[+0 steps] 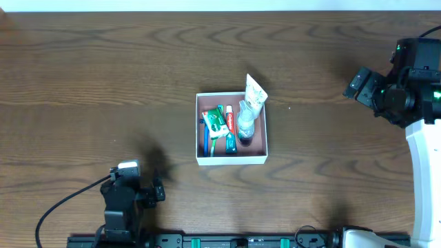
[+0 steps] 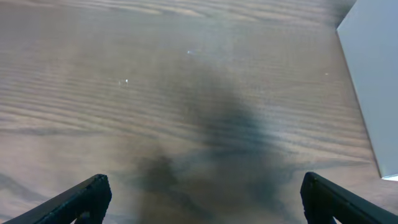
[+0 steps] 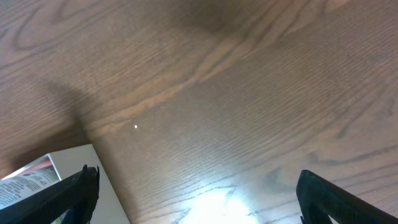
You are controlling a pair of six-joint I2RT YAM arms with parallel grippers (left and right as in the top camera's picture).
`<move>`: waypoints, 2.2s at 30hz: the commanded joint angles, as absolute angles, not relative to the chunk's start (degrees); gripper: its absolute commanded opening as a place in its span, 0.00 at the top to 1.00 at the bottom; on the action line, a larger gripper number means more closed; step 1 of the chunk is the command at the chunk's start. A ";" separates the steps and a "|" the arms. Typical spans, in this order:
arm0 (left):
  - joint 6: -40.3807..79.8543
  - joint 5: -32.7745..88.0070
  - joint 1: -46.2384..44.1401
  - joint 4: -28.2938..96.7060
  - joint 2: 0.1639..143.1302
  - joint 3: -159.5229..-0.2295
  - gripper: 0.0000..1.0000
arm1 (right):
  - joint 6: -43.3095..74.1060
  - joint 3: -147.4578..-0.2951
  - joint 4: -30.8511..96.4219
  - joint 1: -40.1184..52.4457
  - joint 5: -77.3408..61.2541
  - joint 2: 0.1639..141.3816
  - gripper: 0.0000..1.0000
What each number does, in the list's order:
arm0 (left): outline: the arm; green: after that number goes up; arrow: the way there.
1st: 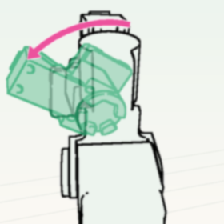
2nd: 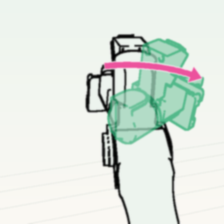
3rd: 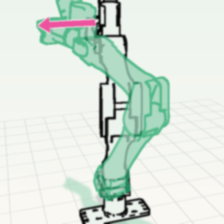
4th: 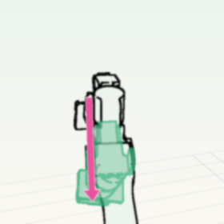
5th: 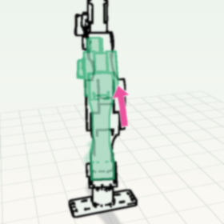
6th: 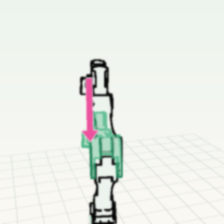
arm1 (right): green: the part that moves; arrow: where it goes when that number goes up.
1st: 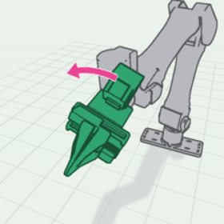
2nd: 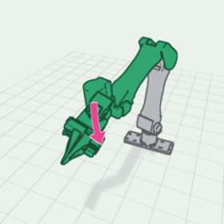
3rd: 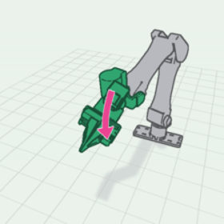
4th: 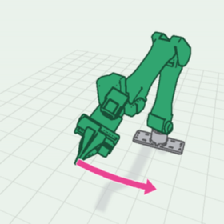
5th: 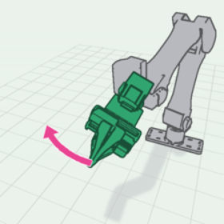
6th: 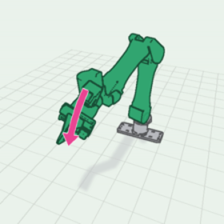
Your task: Pack container
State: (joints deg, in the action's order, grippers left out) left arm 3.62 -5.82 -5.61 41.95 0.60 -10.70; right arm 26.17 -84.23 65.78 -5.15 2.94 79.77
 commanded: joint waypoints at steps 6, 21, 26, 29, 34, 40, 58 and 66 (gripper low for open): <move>4.78 -4.93 -5.15 41.23 0.19 -9.80 0.02 | 26.09 -84.31 65.80 -5.61 2.96 79.75 0.01; 4.78 -4.91 -5.15 41.25 0.19 -9.80 0.02 | 26.09 -84.31 65.80 -5.61 2.98 79.75 0.01; 4.78 -4.93 -5.15 41.25 0.19 -9.80 0.02 | 26.09 -84.31 65.80 -5.61 2.96 79.75 0.01; 4.78 -4.91 -5.15 41.25 0.19 -9.80 0.02 | 26.09 -84.31 65.80 -5.61 2.96 79.75 0.01; 4.78 -4.93 -5.15 41.25 0.19 -9.80 0.02 | 26.06 -84.31 66.11 -5.61 2.98 79.75 0.01; 4.78 -4.93 -5.15 41.25 0.19 -9.80 0.02 | 22.28 -84.18 65.54 -5.52 7.20 78.26 0.01; 4.78 -4.91 -5.15 41.25 0.19 -9.80 0.02 | 8.12 -29.34 27.68 -3.73 -1.61 35.88 0.01; 4.78 -4.93 -5.15 41.25 0.19 -9.80 0.02 | 8.25 -15.88 26.98 -3.73 -1.96 14.85 0.01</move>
State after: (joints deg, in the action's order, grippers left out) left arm 4.47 -4.86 -5.43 41.28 0.58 -10.22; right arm 9.34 -19.22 27.14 -4.21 -1.15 20.93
